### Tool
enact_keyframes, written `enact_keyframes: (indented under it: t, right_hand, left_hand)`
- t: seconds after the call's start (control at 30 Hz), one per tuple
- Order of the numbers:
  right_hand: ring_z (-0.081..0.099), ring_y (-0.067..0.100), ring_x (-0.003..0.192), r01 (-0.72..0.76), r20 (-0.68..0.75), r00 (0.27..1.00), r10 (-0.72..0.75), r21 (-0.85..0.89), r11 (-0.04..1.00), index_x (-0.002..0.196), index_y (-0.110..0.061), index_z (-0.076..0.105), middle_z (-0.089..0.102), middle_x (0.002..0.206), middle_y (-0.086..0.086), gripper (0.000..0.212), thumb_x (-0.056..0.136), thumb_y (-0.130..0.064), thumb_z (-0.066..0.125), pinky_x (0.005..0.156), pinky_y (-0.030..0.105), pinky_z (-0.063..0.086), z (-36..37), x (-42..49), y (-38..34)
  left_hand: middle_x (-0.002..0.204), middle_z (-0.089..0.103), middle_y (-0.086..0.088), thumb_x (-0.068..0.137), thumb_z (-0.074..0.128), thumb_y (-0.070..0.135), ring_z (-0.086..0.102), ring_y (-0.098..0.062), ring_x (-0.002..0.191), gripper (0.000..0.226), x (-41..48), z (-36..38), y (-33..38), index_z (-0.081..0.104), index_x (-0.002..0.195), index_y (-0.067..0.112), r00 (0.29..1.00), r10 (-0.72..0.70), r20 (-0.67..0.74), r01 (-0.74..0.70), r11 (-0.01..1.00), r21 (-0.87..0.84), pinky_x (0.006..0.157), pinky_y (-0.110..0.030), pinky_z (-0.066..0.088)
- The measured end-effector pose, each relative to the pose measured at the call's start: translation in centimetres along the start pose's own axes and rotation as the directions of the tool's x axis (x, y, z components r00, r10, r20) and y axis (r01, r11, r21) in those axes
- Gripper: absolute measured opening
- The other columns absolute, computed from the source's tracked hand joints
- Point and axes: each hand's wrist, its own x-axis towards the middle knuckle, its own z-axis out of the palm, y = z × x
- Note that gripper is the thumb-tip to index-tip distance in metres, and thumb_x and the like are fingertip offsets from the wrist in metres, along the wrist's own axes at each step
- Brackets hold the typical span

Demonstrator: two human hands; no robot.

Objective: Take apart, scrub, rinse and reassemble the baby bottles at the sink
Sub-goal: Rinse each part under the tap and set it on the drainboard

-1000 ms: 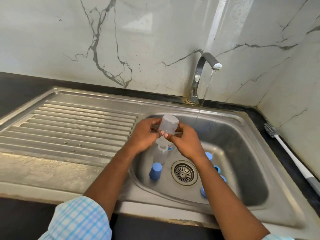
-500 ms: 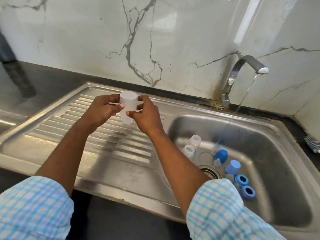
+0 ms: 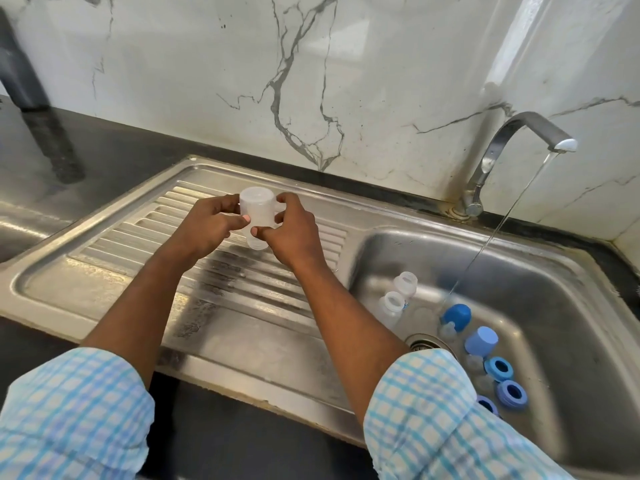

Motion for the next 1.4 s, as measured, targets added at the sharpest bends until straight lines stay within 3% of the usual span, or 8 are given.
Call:
enact_keyframes:
  t: [0.23, 0.5, 0.7, 0.83, 0.97, 1.07, 1.23, 1.4]
  right_hand:
    - [0.059, 0.027, 0.114, -0.017, 0.031, 0.999, 0.018, -0.029, 0.999, 0.145, -0.019, 0.039, 0.062, 0.127, 0.011, 0.086, 0.074, -0.026, 0.086, 0.095, 0.044, 0.051, -0.1, 0.0, 0.1]
    - [0.055, 0.027, 0.122, -0.038, 0.032, 0.999, 0.039, -0.045, 0.998, 0.147, -0.021, 0.038, 0.059, 0.133, 0.011, 0.092, 0.07, -0.023, 0.088, 0.101, 0.043, 0.047, -0.3, 0.2, 0.7]
    - [0.058, 0.023, 0.119, -0.056, 0.019, 0.998, 0.056, 0.007, 0.998, 0.148, -0.023, 0.038, 0.058, 0.134, 0.008, 0.092, 0.071, -0.02, 0.088, 0.1, 0.037, 0.048, -2.6, -0.7, 2.3]
    - [0.065, 0.018, 0.102, -0.093, -0.07, 0.993, 0.094, 0.016, 0.996, 0.132, -0.018, 0.058, 0.066, 0.117, 0.004, 0.055, 0.081, -0.023, 0.079, 0.093, 0.037, 0.053, -5.4, -2.0, 5.0]
    - [0.067, 0.024, 0.094, -0.202, -0.243, 0.954, 0.175, -0.092, 0.975, 0.096, -0.011, 0.073, 0.073, 0.096, 0.008, 0.018, 0.082, -0.008, 0.062, 0.083, 0.031, 0.052, -9.8, -3.1, 9.0]
    - [0.066, 0.03, 0.085, -0.351, -0.265, 0.918, 0.295, -0.195, 0.916, 0.076, -0.01, 0.067, 0.068, 0.081, 0.012, 0.012, 0.078, -0.004, 0.056, 0.068, 0.028, 0.044, -12.8, -3.7, 12.7]
    - [0.062, 0.025, 0.094, -0.519, -0.102, 0.849, 0.518, -0.342, 0.783, 0.115, -0.005, 0.065, 0.067, 0.112, 0.014, 0.03, 0.084, -0.005, 0.069, 0.076, 0.028, 0.044, -14.1, -4.7, 17.3]
    - [0.062, 0.028, 0.108, -0.512, 0.064, 0.805, 0.59, -0.428, 0.745, 0.12, -0.007, 0.064, 0.066, 0.119, 0.013, 0.044, 0.079, -0.013, 0.08, 0.09, 0.034, 0.049, -13.5, -4.8, 20.0]
  left_hand:
    - [0.111, 0.07, 0.002, 0.088, 0.063, 0.003, 0.059, -0.017, 0.097, 0.042, -0.4, -0.3, 0.0, 0.066, 0.125, 0.024, 1.0, 0.011, 0.021, -0.011, 1.0, 0.011, 0.085, -0.036, 0.044]
    - [0.136, 0.058, -0.002, 0.083, 0.061, -0.005, 0.057, -0.023, 0.115, 0.064, -0.4, -0.7, -0.1, 0.052, 0.142, 0.018, 0.999, -0.009, -0.044, 0.012, 0.997, 0.074, 0.104, -0.046, 0.046]
    - [0.091, 0.062, -0.007, 0.081, 0.064, 0.003, 0.056, -0.019, 0.077, 0.027, -3.4, 1.8, 0.5, 0.065, 0.107, 0.009, 0.789, 0.45, -0.417, -0.27, 0.865, 0.422, 0.068, -0.03, 0.047]
    - [0.072, 0.062, 0.004, 0.08, 0.058, 0.018, 0.057, -0.018, 0.062, 0.016, -5.7, 6.2, 2.6, 0.067, 0.093, 0.015, 0.751, 0.619, -0.232, -0.459, 0.741, 0.491, 0.059, -0.027, 0.045]
    - [0.089, 0.075, -0.001, 0.081, 0.055, 0.029, 0.069, -0.026, 0.085, 0.025, -5.9, 13.1, 3.7, 0.074, 0.096, 0.023, 0.904, 0.416, 0.1, -0.409, 0.769, 0.491, 0.075, -0.036, 0.054]
    - [0.106, 0.072, -0.012, 0.09, 0.055, 0.018, 0.066, -0.033, 0.101, 0.022, -5.1, 18.4, 3.7, 0.072, 0.104, 0.015, 0.914, 0.231, 0.332, -0.389, 0.73, 0.562, 0.082, -0.038, 0.051]
    - [0.109, 0.067, -0.014, 0.092, 0.057, 0.01, 0.067, -0.032, 0.097, 0.018, -4.4, 23.9, 3.3, 0.063, 0.108, 0.004, 0.912, -0.08, 0.403, -0.235, 0.704, 0.671, 0.081, -0.036, 0.054]
    - [0.113, 0.066, -0.016, 0.09, 0.065, 0.009, 0.067, -0.029, 0.099, 0.025, -2.9, 26.9, 1.3, 0.061, 0.114, 0.003, 0.877, -0.243, 0.414, -0.165, 0.657, 0.736, 0.085, -0.036, 0.056]
